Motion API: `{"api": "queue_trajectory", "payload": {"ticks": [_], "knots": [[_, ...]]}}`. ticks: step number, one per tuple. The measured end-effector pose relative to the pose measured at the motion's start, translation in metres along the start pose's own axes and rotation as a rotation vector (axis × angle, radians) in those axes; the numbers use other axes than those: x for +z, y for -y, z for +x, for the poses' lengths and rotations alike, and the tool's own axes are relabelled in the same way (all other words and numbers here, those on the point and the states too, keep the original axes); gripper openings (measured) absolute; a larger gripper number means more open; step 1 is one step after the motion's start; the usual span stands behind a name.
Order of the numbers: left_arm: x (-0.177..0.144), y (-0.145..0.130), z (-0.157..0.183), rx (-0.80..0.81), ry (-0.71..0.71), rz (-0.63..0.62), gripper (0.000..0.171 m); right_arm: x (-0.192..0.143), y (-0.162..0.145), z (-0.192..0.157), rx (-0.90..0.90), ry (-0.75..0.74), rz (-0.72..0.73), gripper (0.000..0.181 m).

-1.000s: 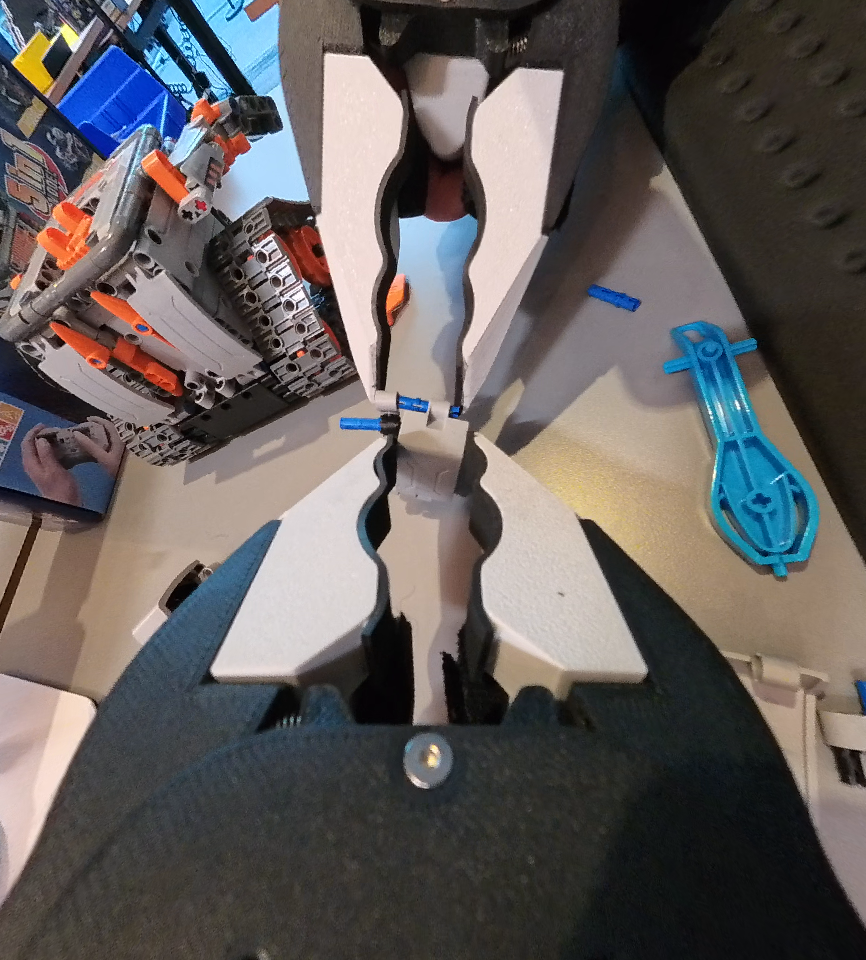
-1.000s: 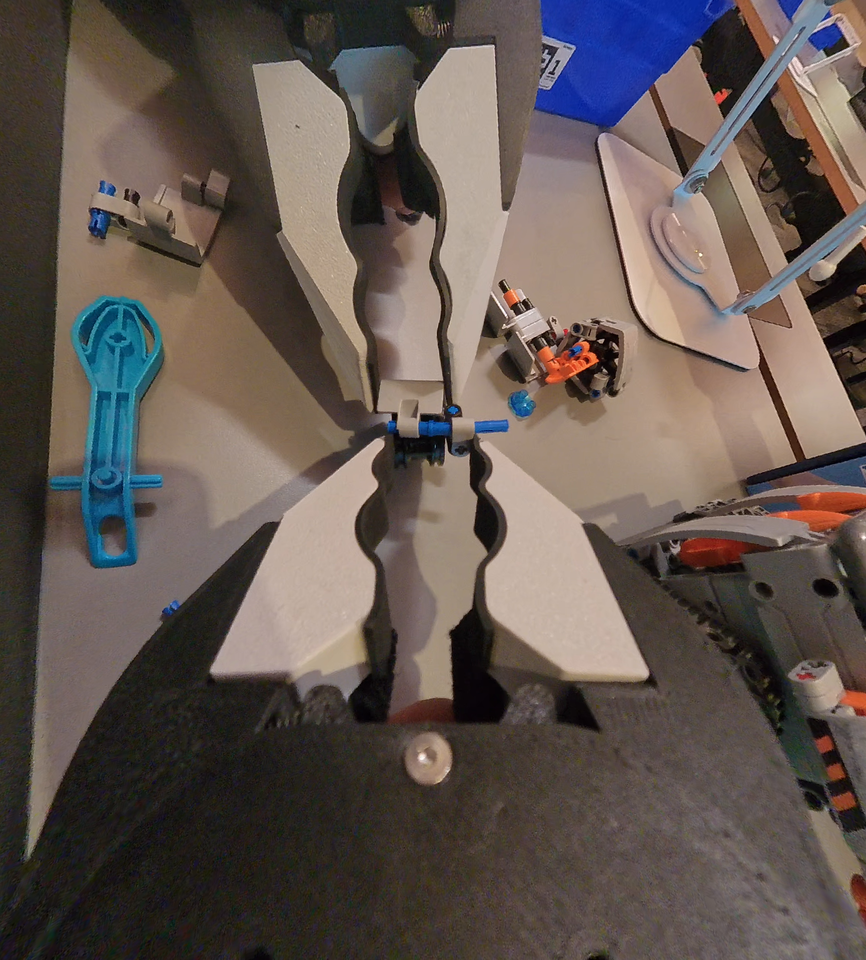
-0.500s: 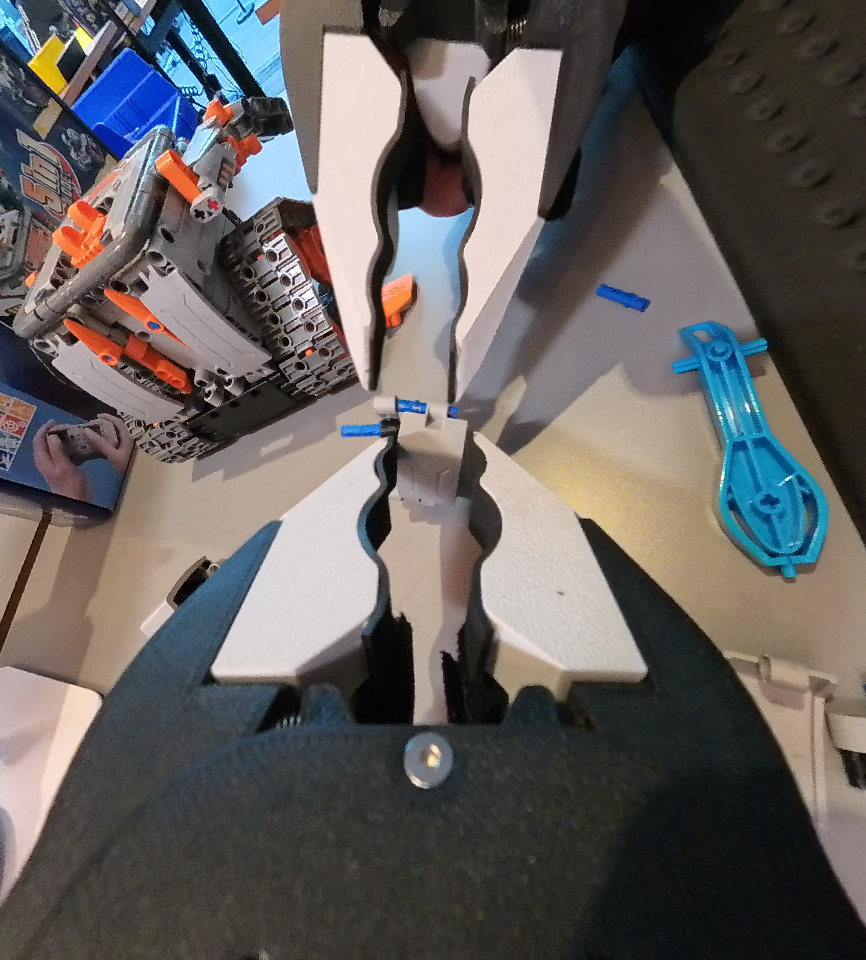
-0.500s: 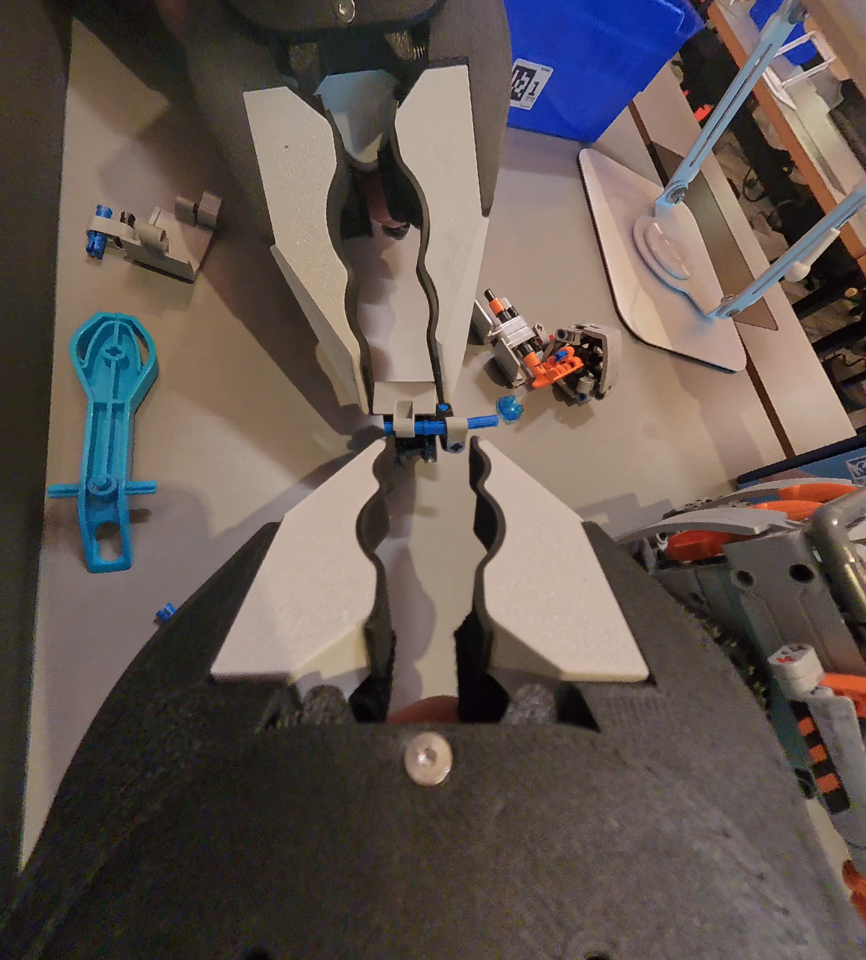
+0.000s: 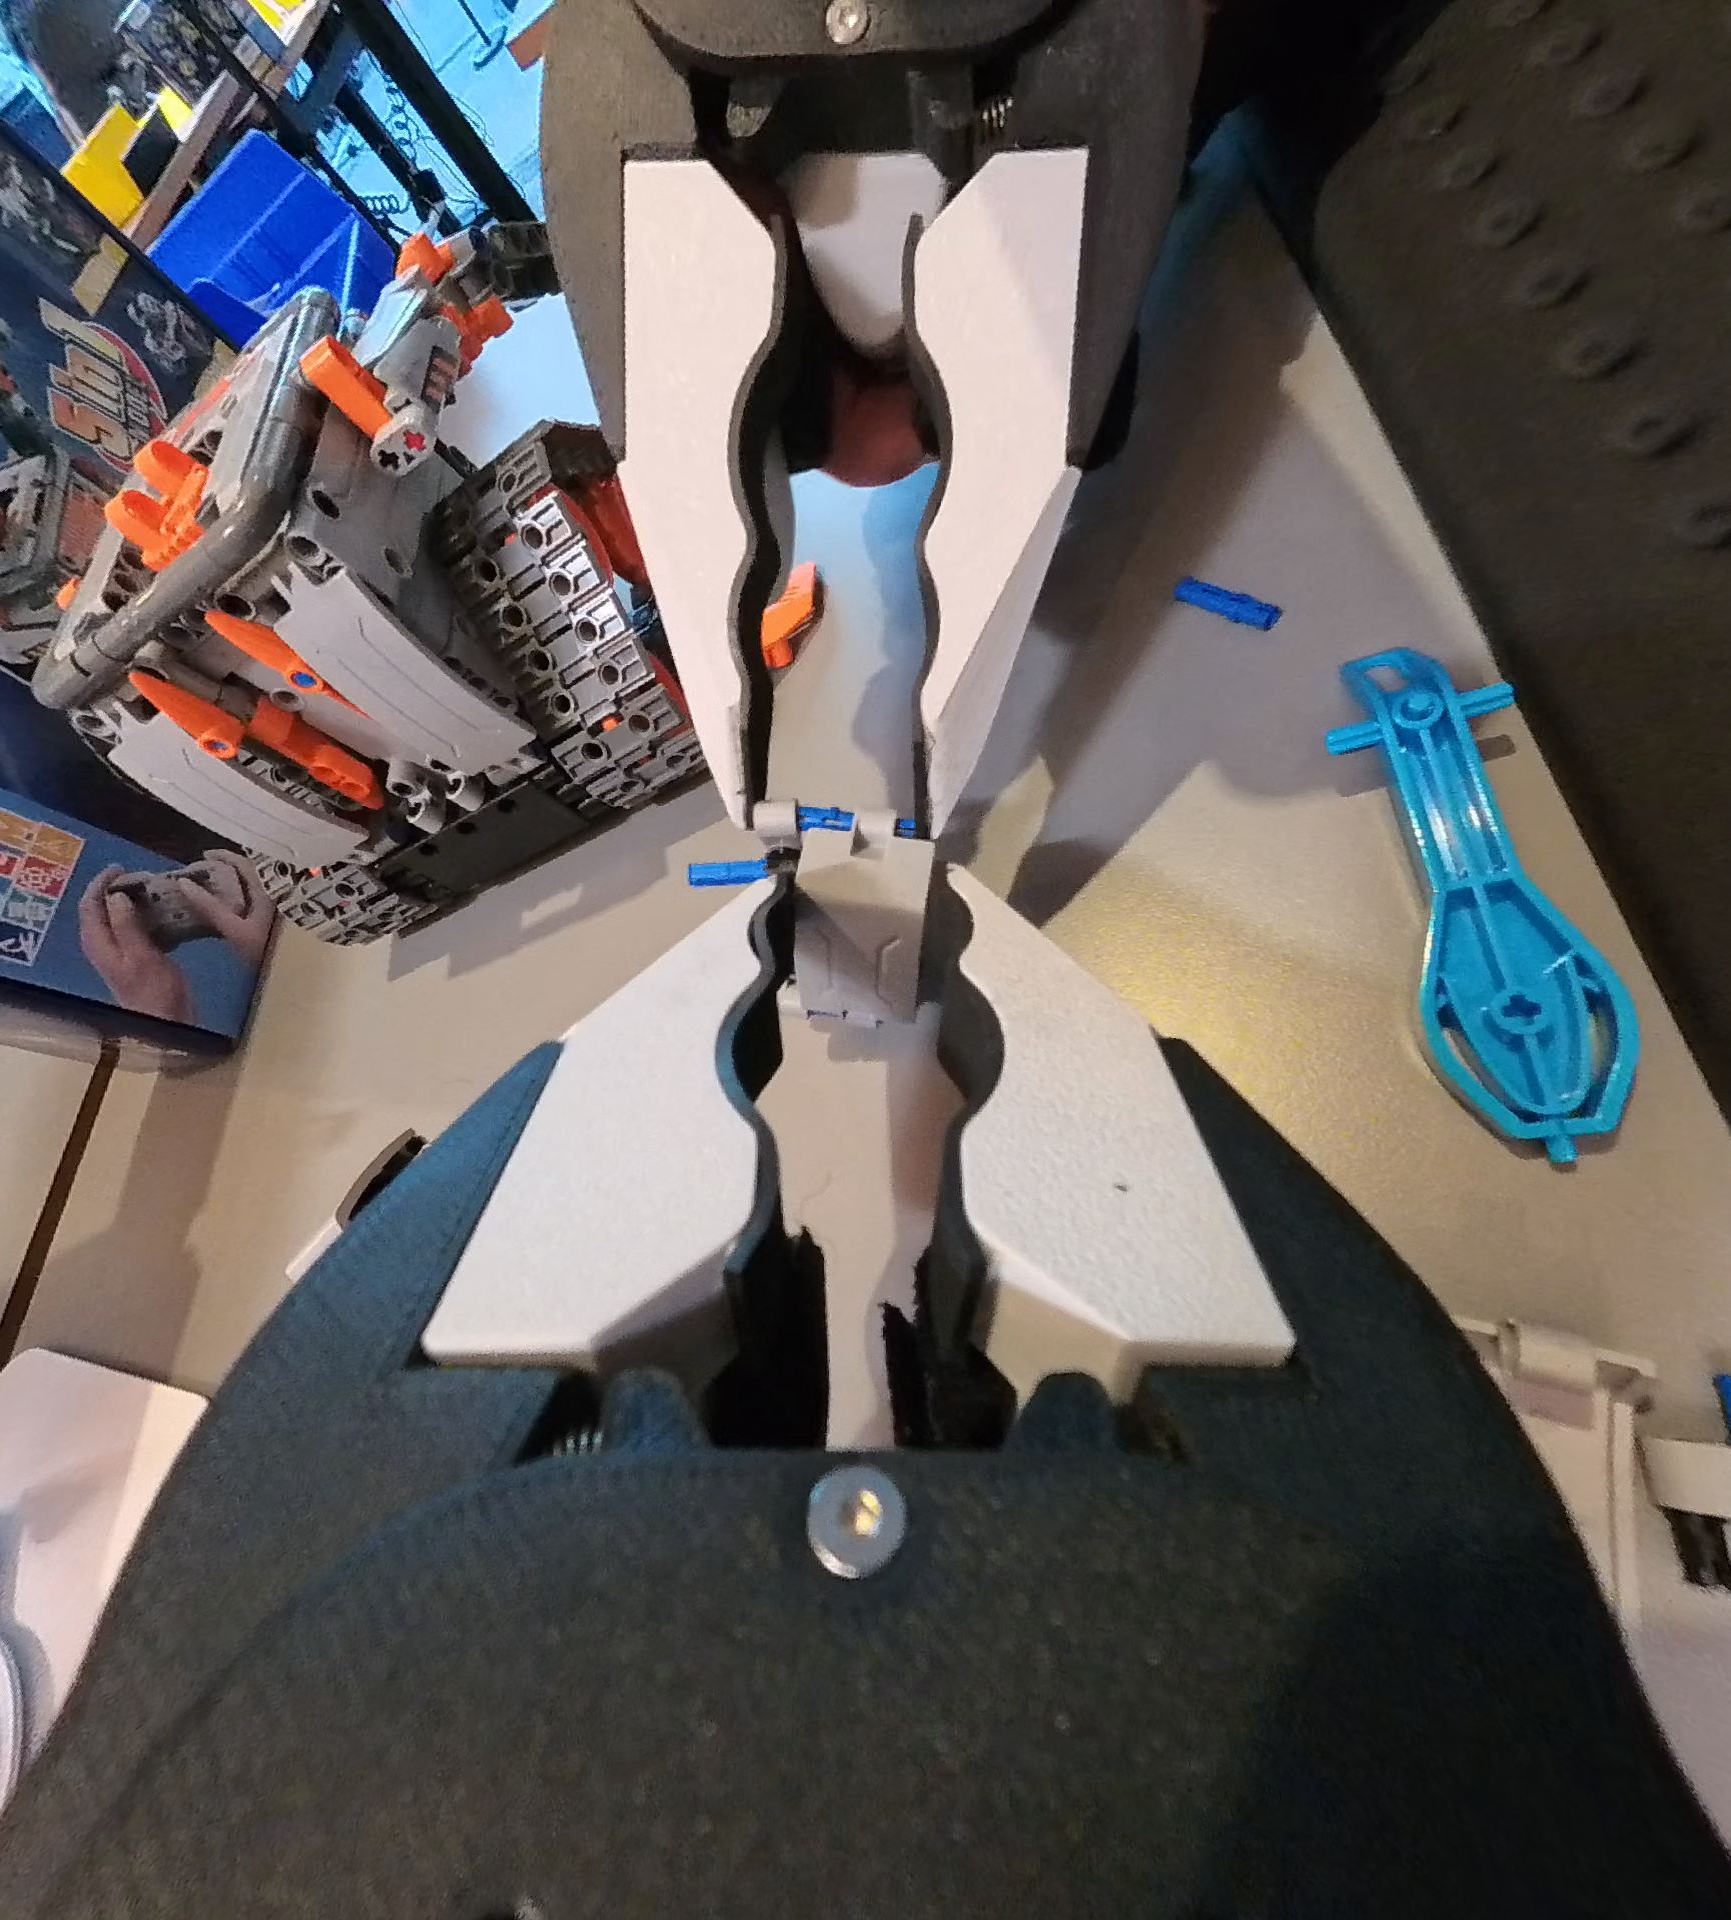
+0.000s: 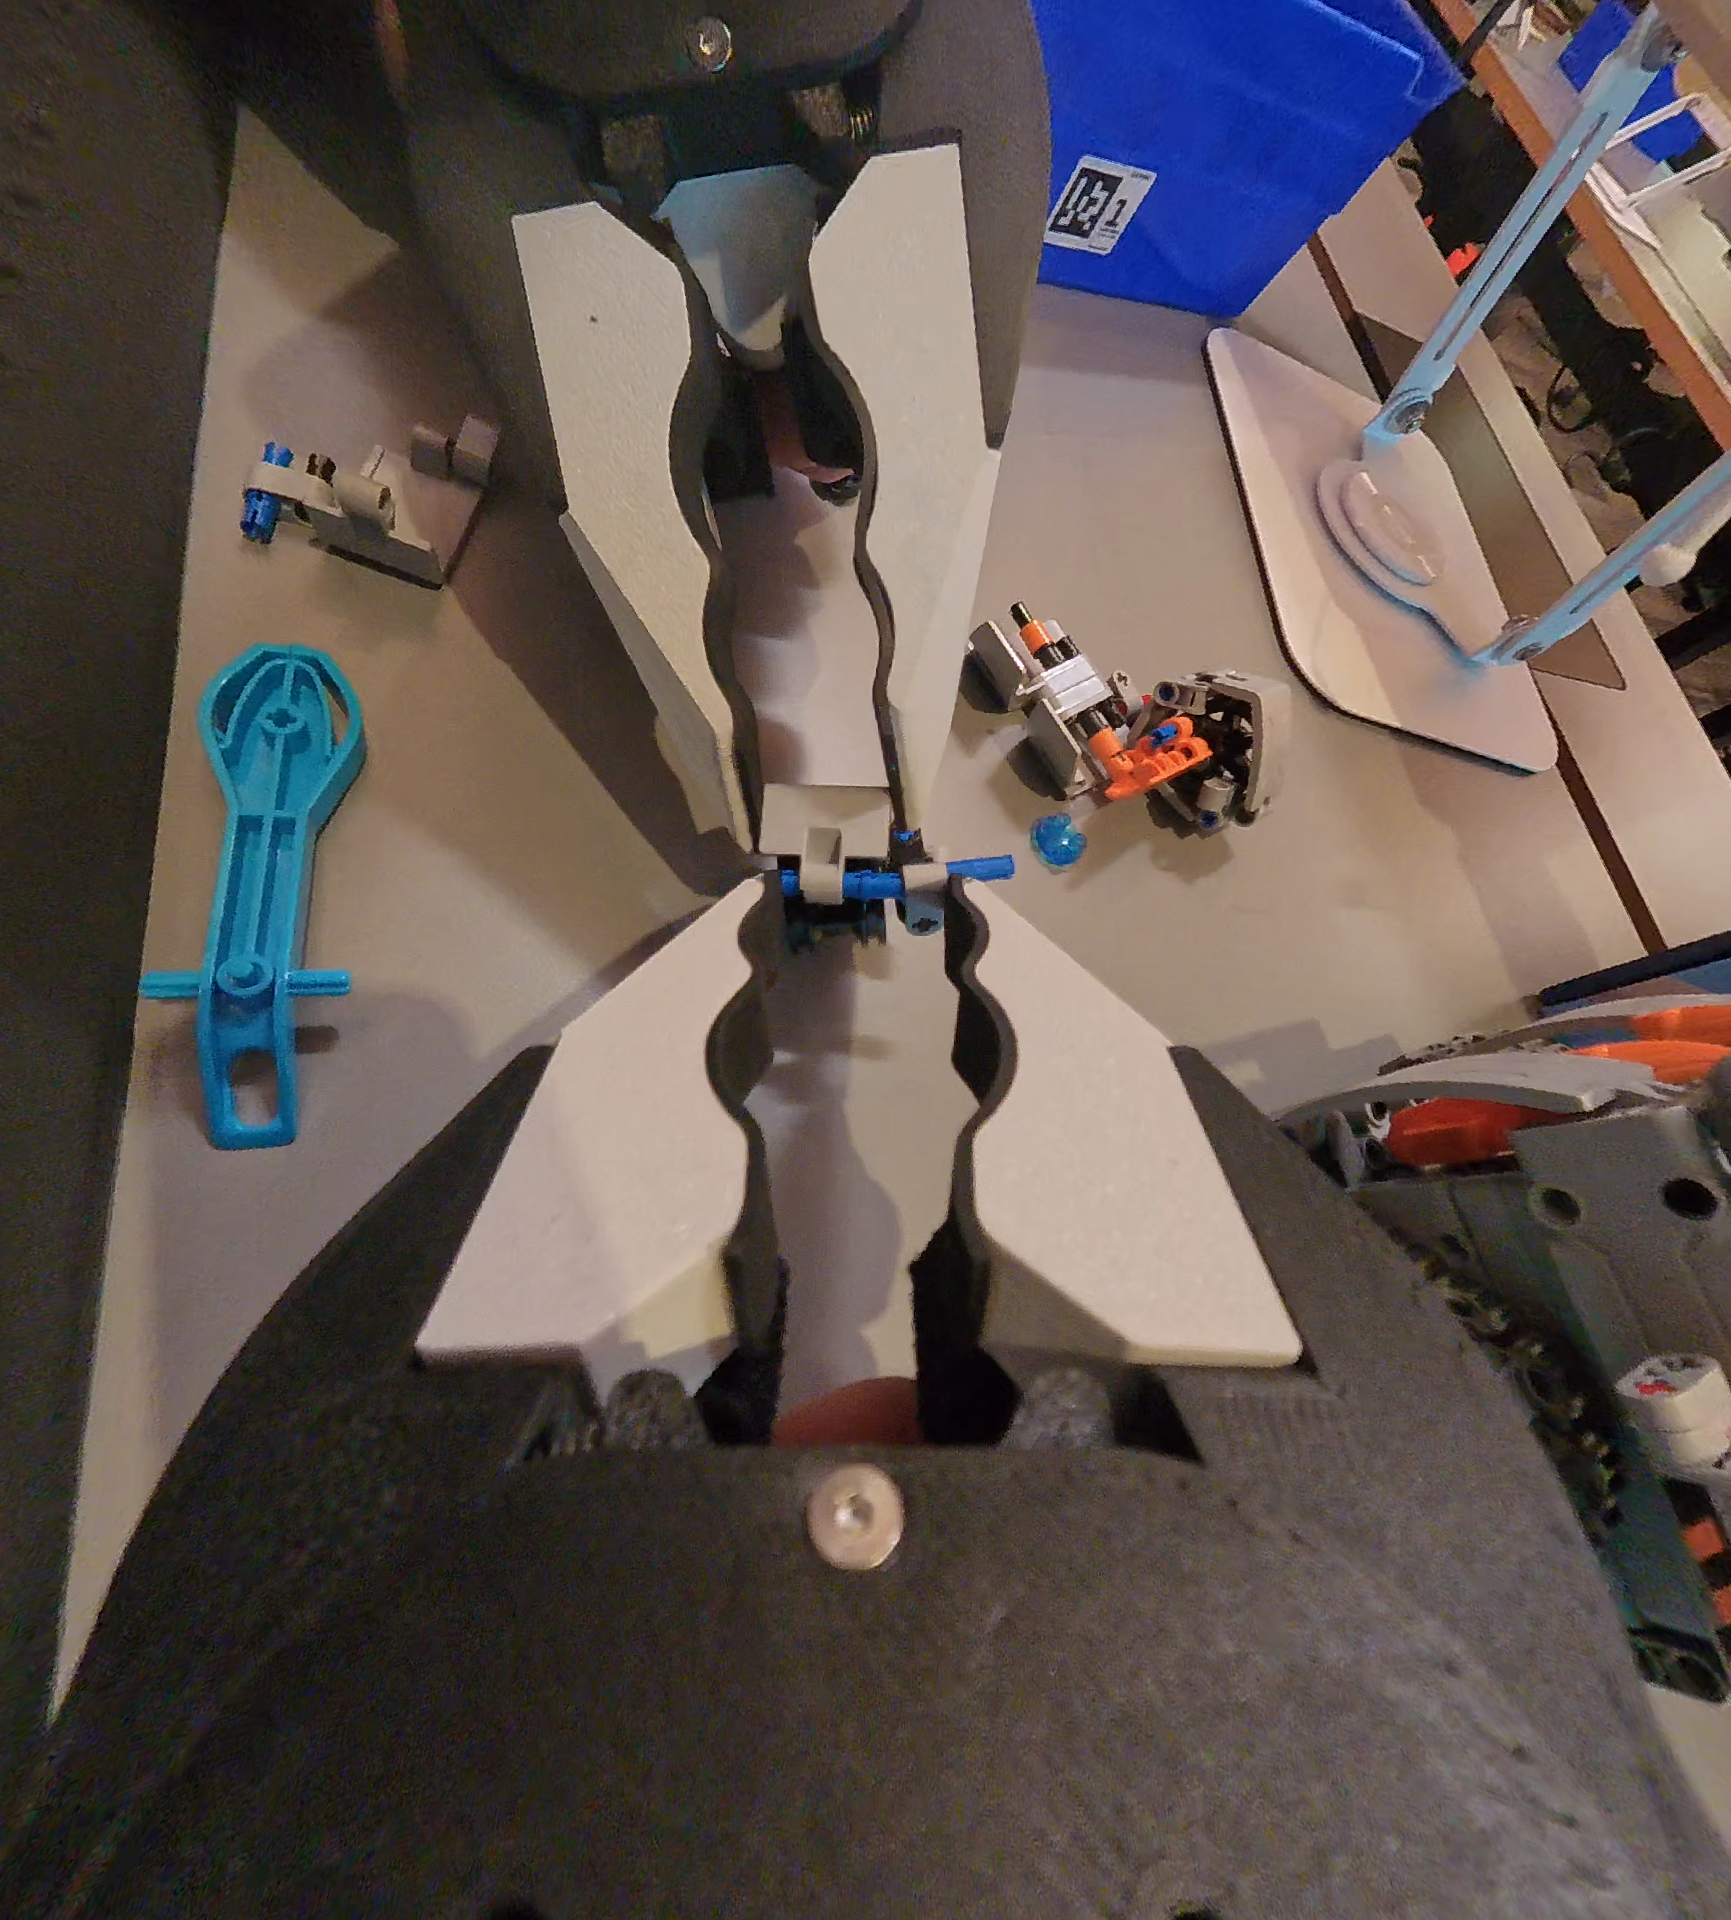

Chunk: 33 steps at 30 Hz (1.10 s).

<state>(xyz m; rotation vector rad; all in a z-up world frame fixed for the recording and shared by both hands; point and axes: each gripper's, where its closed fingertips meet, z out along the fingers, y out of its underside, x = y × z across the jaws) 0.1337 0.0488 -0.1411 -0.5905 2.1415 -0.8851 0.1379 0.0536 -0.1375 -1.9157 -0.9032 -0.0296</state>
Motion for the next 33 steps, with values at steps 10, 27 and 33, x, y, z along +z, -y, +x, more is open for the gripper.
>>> {"api": "queue_trajectory", "payload": {"ticks": [10, 27, 33], "knots": [[0.001, -0.002, -0.003, 0.003, 0.046, -0.013, 0.023, 0.004, -0.003, 0.003, 0.008, -0.028, -0.023, 0.027], [0.009, -0.007, 0.001, 0.162, 0.154, -0.096, 0.023, 0.015, -0.016, -0.004, 0.122, 0.081, -0.048, 0.021], [0.009, -0.008, 0.000, 0.191, 0.171, -0.108, 0.023, 0.016, -0.016, -0.003, 0.097, 0.066, -0.049, 0.021]]}}
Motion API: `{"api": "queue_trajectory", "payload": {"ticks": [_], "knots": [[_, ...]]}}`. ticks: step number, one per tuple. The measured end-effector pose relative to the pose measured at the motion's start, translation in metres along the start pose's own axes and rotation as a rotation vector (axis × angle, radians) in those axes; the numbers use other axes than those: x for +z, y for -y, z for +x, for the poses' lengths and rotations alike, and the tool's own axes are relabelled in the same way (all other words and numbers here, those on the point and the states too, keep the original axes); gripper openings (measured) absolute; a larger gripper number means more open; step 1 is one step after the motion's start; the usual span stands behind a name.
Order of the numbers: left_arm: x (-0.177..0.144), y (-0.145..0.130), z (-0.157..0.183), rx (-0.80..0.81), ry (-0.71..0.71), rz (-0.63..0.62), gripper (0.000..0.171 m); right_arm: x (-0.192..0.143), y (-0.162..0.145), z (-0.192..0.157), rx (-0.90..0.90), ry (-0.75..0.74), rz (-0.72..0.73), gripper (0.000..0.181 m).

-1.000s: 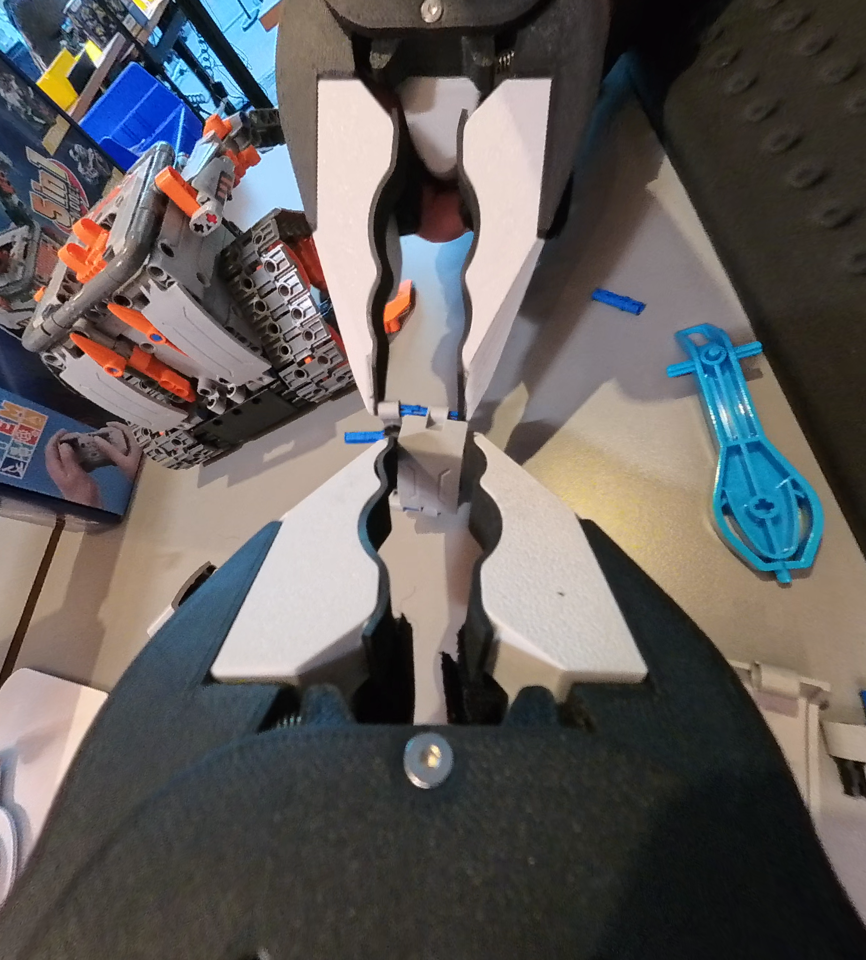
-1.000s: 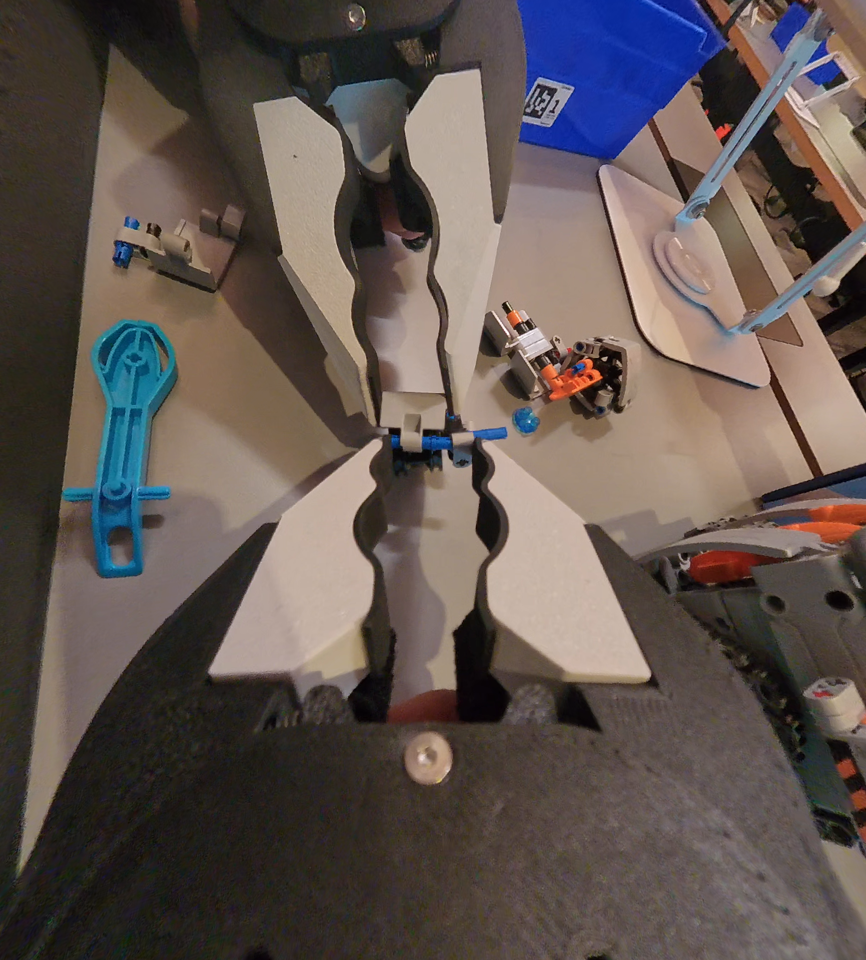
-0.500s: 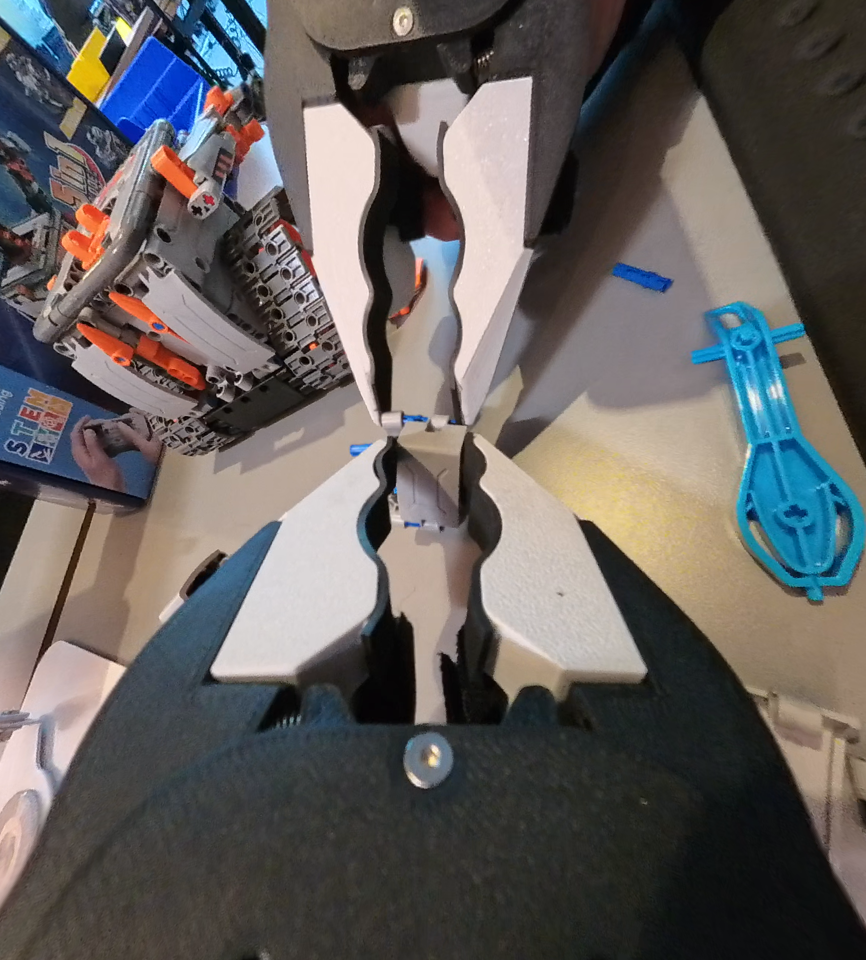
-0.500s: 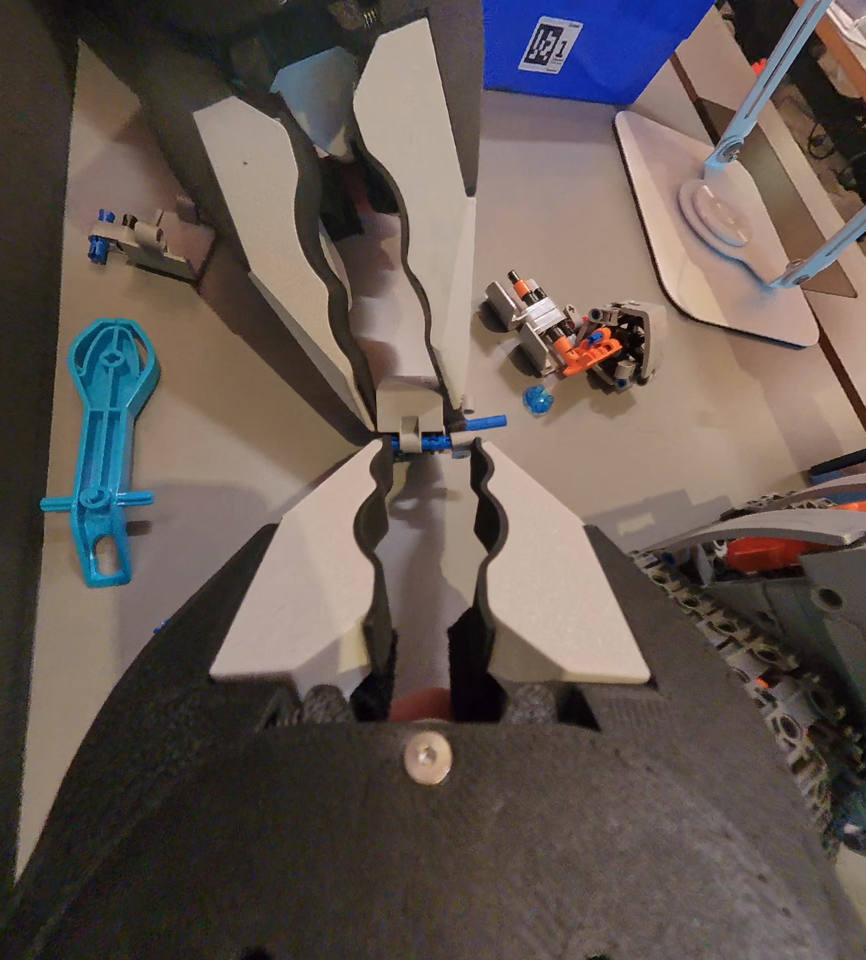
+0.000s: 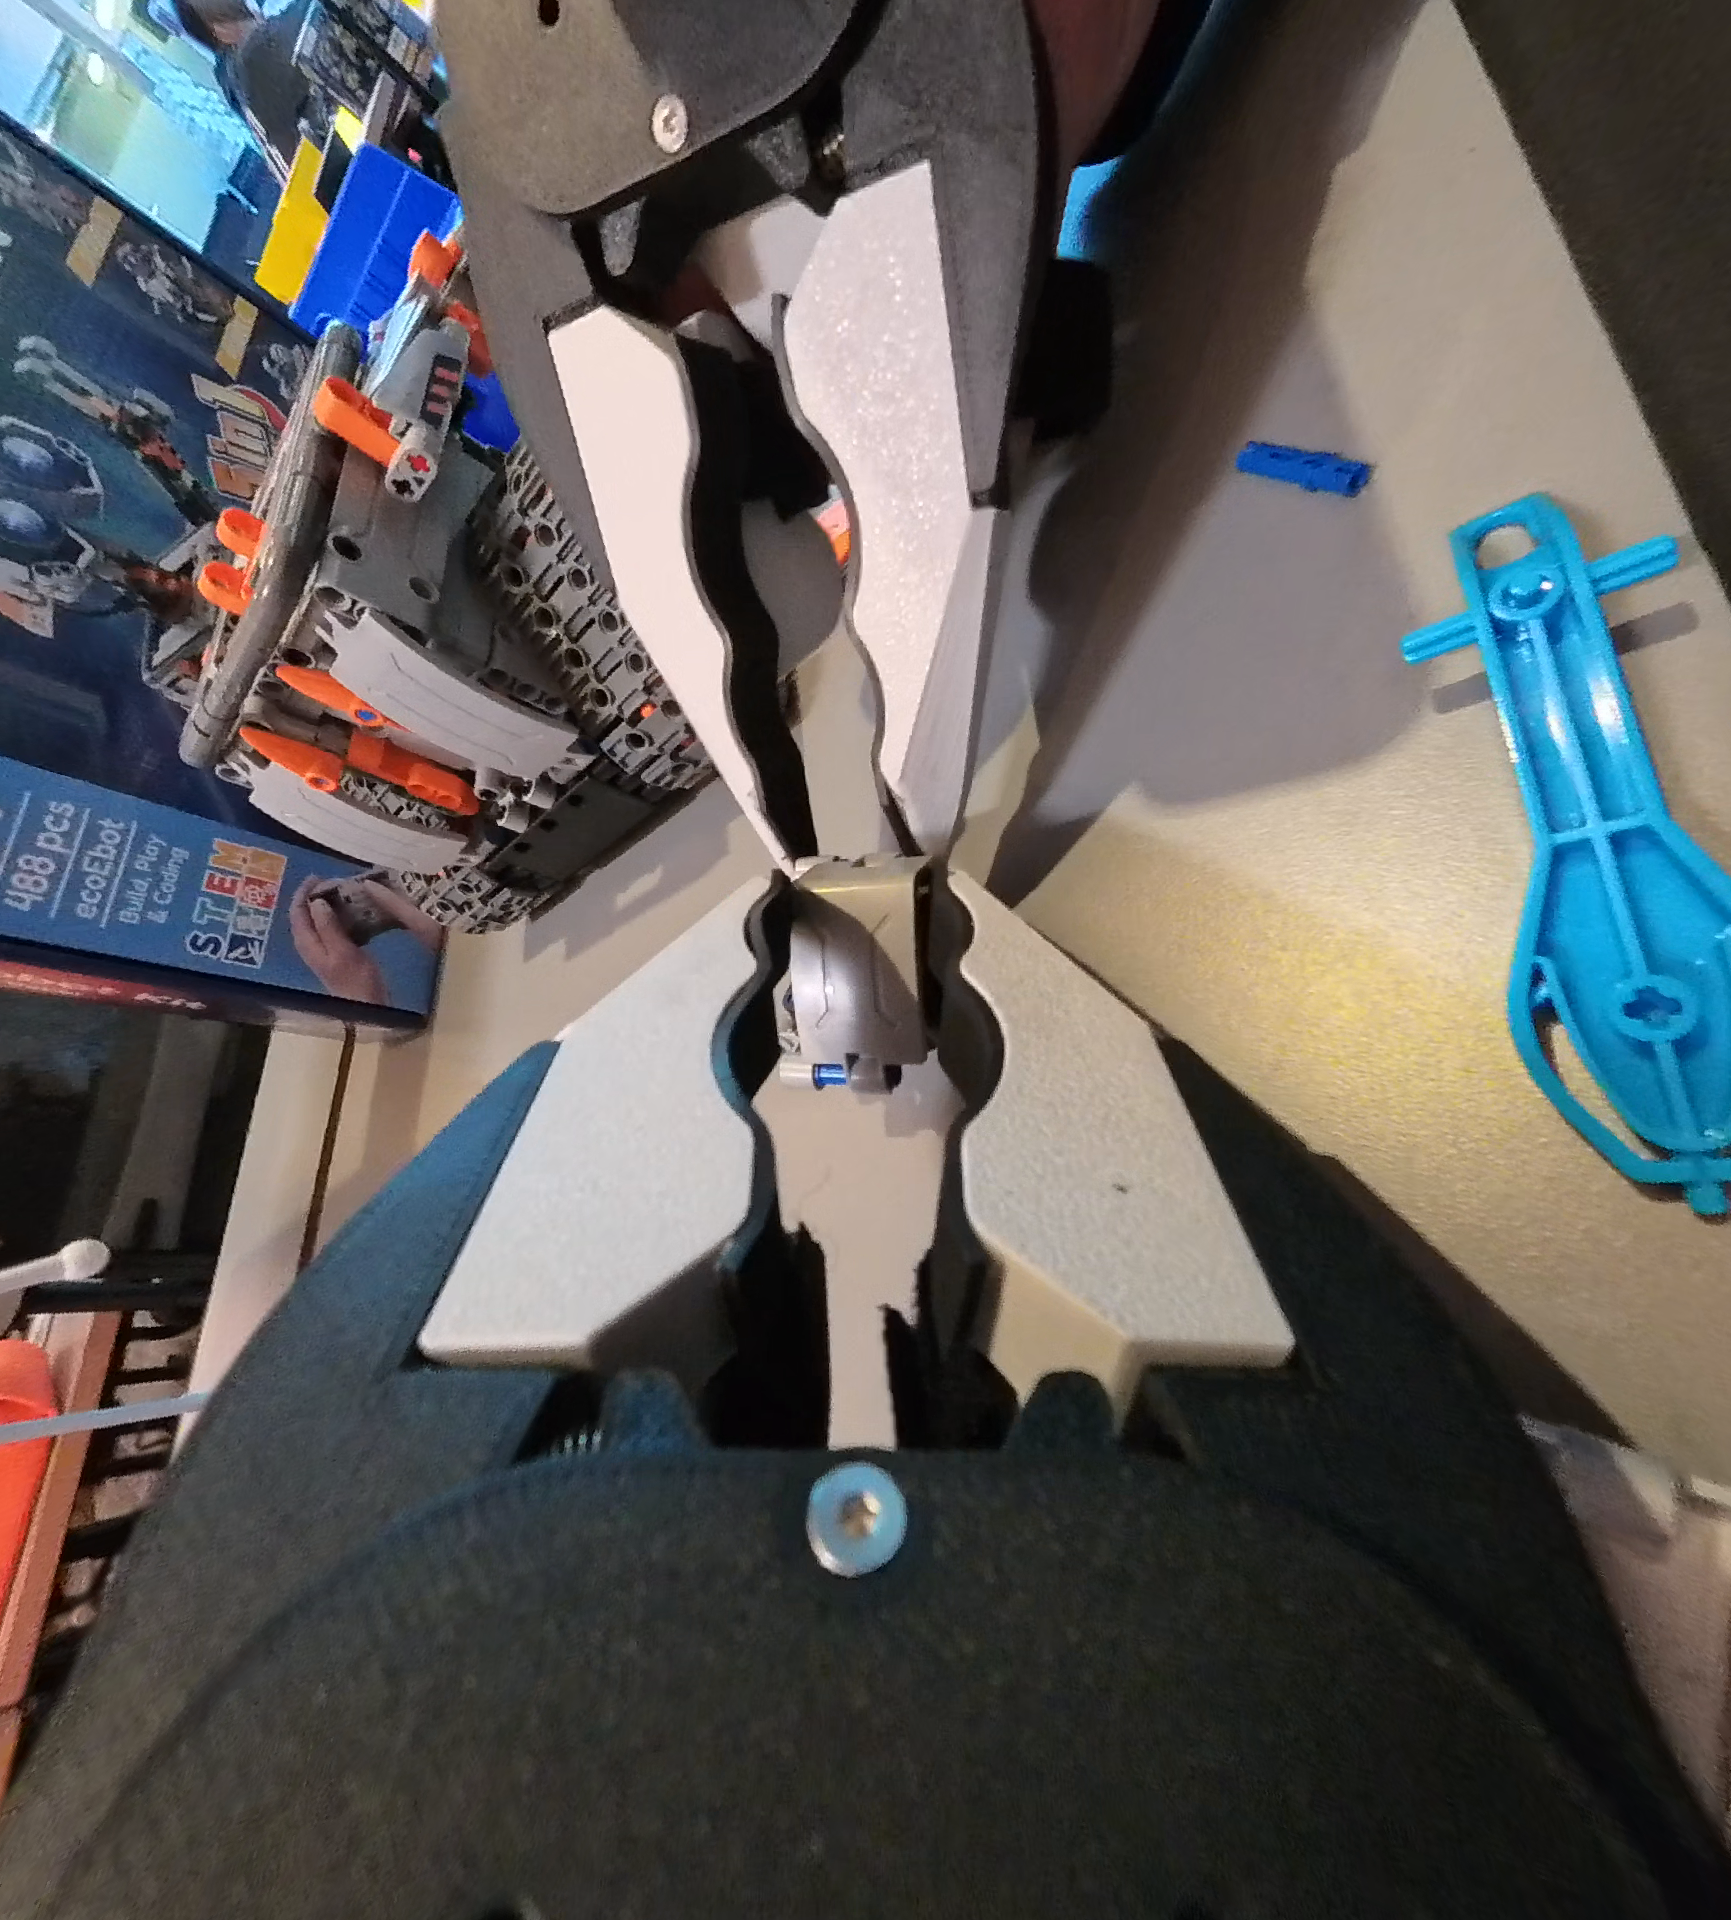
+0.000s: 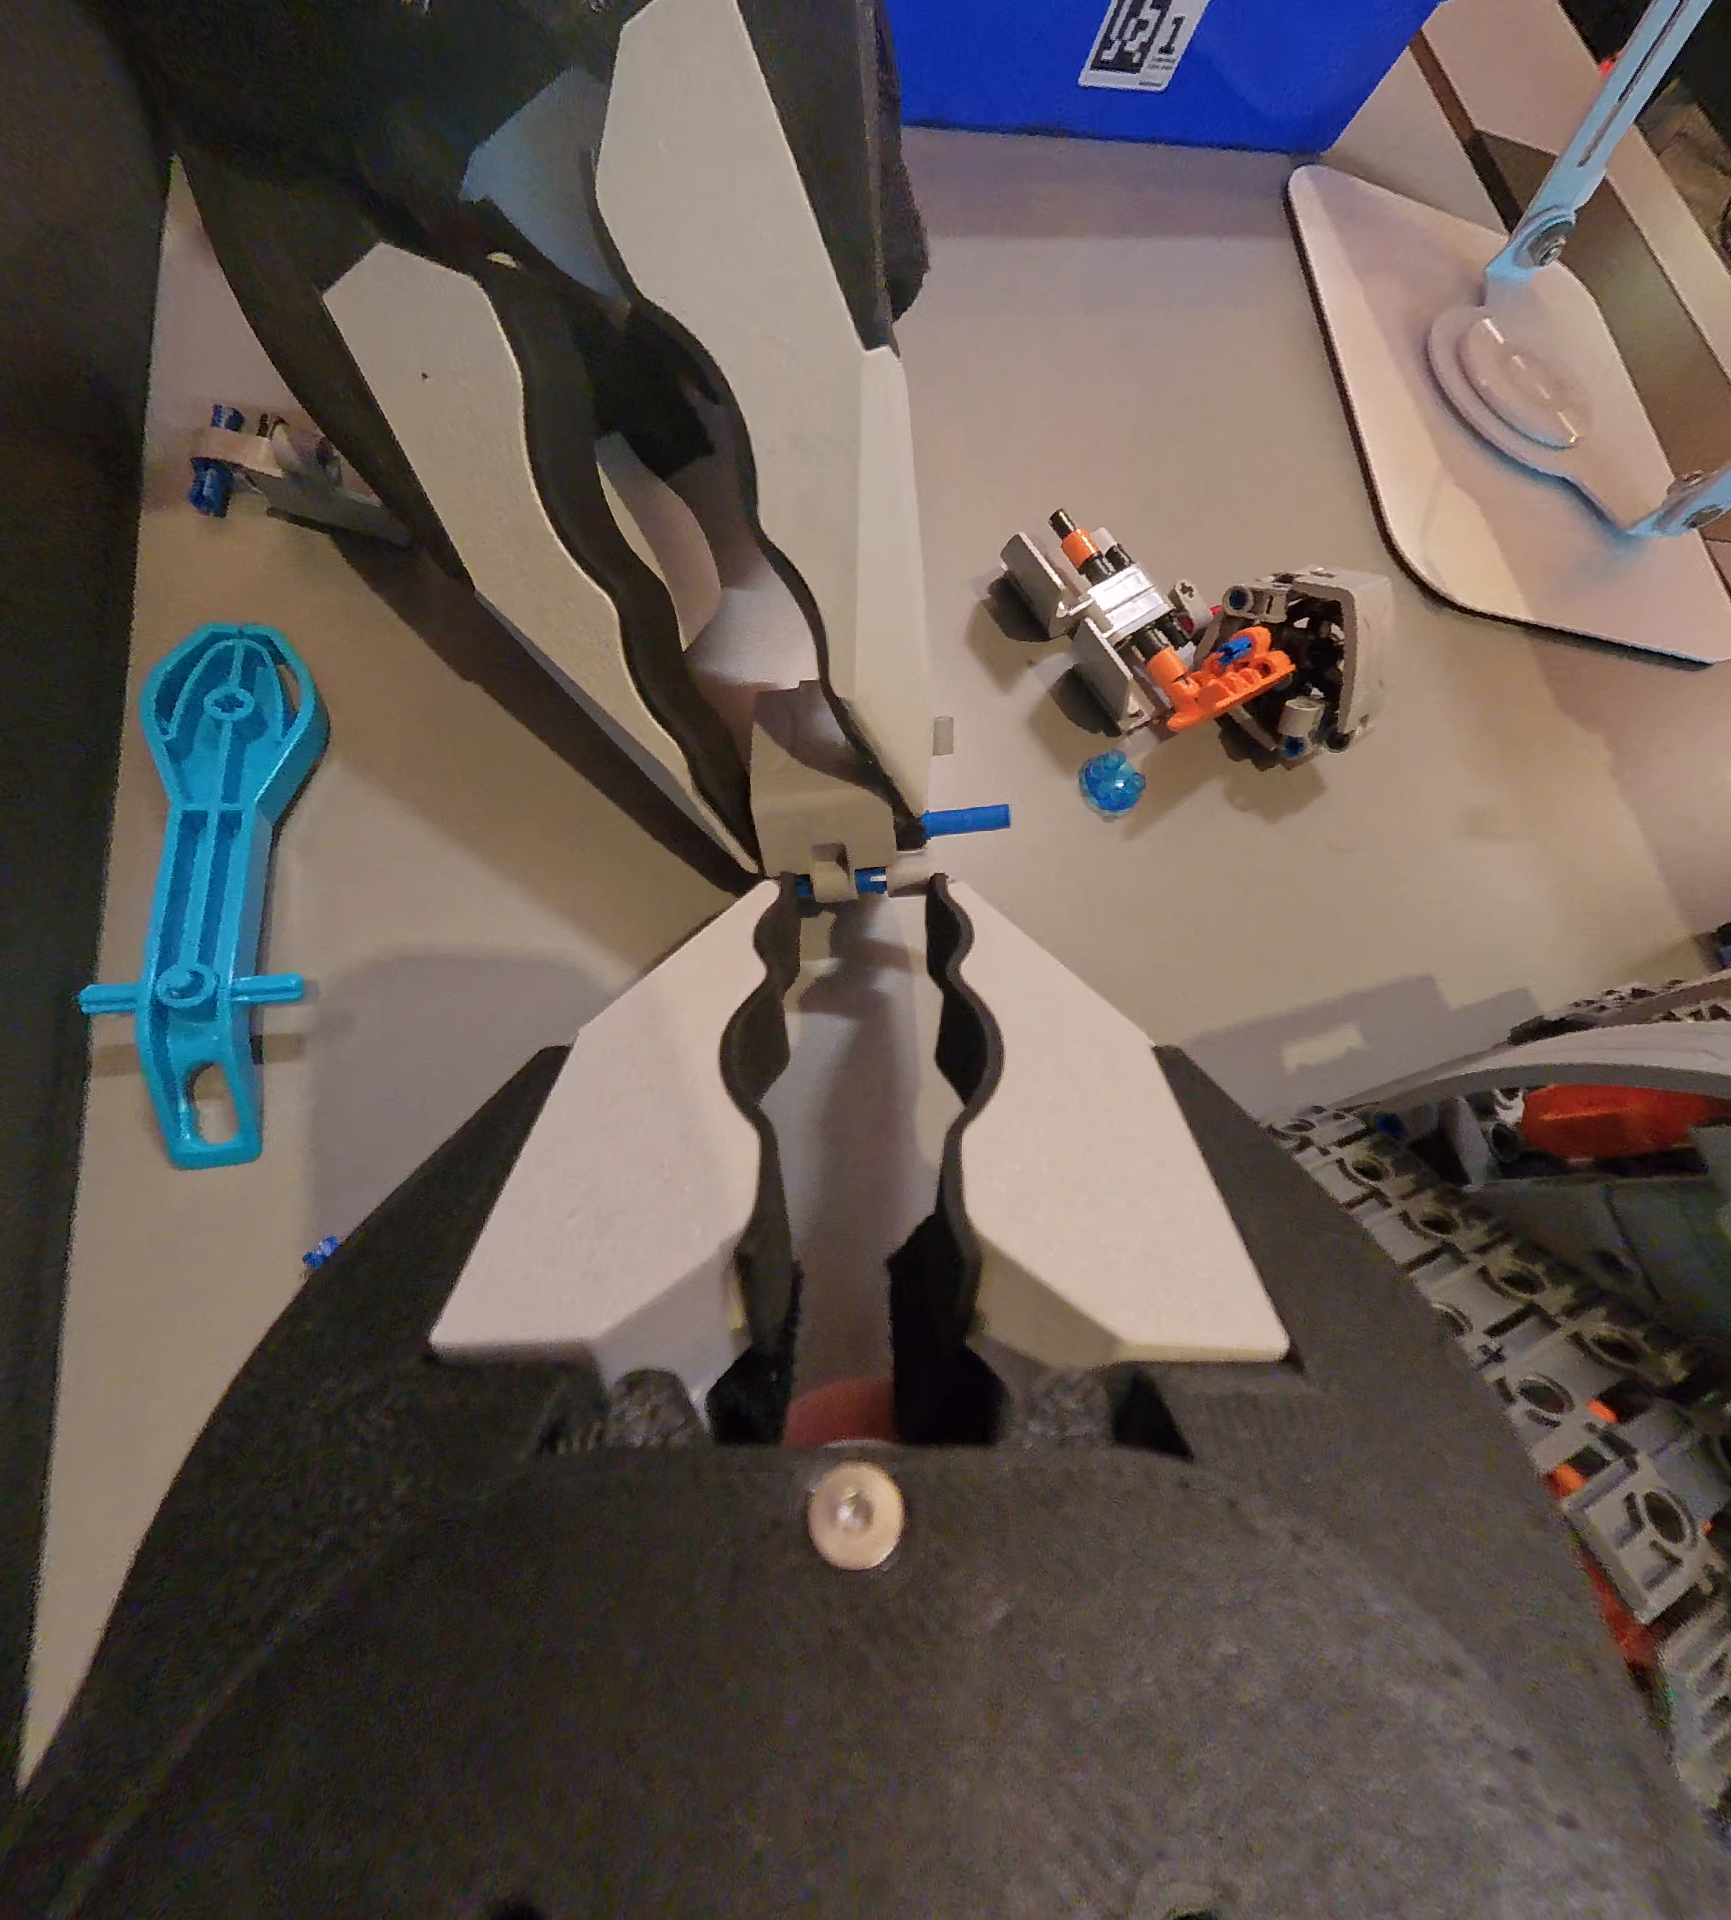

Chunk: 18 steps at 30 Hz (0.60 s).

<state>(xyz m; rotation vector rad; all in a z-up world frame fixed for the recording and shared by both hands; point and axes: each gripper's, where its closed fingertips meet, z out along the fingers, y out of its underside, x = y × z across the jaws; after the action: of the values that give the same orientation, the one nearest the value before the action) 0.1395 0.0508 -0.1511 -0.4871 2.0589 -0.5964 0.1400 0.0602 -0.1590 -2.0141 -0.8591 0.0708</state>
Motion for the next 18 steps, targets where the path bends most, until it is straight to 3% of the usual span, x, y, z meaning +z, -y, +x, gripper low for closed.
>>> {"api": "queue_trajectory", "payload": {"ticks": [4, 11, 16, 18], "knots": [[-0.002, -0.002, -0.006, -0.039, -0.018, 0.006, 0.029, -0.003, 0.001, 0.004, 0.014, 0.005, 0.025, 0.022], [-0.005, -0.017, -0.006, -0.208, -0.148, -0.011, 0.057, -0.012, 0.002, 0.010, -0.071, -0.044, 0.041, 0.022], [0.002, -0.022, -0.006, -0.223, -0.137, -0.035, 0.056, -0.015, 0.008, 0.006, -0.259, -0.125, 0.028, 0.022], [0.001, -0.020, -0.010, -0.200, -0.109, -0.018, 0.044, -0.016, 0.014, 0.005, -0.333, -0.174, 0.033, 0.022]]}}
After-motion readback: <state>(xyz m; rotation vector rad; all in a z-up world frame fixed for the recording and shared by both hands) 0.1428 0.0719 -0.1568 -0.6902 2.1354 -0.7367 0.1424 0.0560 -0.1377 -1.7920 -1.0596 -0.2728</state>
